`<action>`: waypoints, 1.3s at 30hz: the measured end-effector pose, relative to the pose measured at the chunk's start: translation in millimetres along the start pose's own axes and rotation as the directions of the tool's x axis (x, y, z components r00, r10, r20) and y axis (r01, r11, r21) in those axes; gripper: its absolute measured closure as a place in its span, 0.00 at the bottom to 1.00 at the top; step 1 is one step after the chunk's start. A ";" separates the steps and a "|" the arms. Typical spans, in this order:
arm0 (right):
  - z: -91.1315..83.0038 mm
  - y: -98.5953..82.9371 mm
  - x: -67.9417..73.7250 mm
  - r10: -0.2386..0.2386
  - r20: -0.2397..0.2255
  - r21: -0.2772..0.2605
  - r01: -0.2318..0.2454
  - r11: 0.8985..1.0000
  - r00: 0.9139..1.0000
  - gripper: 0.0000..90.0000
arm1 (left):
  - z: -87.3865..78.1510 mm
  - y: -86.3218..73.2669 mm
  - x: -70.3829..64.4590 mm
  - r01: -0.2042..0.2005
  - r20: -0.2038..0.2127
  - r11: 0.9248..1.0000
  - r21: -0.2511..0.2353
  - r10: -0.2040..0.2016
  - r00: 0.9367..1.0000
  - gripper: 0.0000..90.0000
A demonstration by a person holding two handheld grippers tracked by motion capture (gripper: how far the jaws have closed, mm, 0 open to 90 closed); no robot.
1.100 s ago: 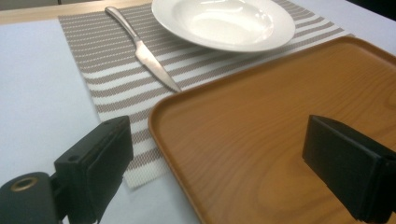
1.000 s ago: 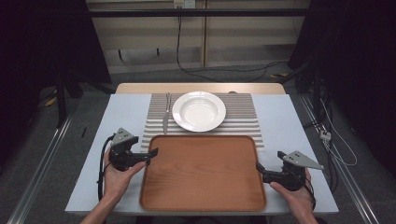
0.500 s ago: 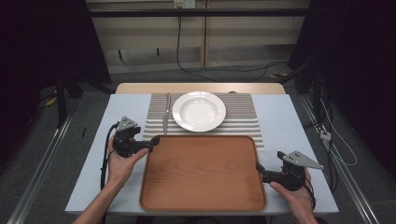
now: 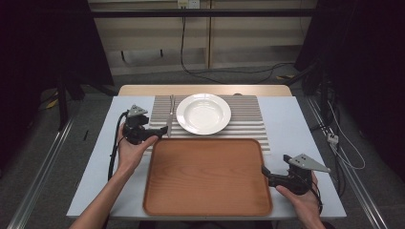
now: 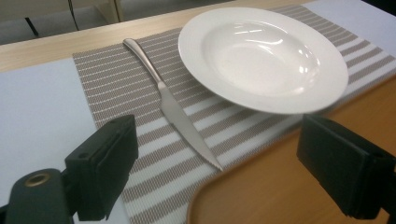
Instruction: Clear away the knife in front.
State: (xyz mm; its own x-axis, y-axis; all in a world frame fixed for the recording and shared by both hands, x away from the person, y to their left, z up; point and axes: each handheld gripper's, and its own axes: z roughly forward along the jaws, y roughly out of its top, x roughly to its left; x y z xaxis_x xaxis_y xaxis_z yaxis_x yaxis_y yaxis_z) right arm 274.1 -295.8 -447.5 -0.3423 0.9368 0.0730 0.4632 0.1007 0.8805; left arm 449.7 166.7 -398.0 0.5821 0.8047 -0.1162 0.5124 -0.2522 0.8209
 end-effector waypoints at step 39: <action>4.1 -0.8 -1.4 0.016 -0.016 0.018 -0.016 1.000 1.000 0.07 | 113.6 48.5 48.3 0.087 -0.104 0.982 0.165 -0.070 0.992 0.32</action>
State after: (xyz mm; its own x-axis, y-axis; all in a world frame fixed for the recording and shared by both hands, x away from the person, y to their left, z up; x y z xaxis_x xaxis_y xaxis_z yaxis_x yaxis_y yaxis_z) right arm 277.6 -295.8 -450.2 -0.3481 0.9327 0.0947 0.4834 0.0921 0.8706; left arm 574.4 132.3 -427.3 0.4759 0.8720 -0.1146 0.6582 -0.2667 0.7041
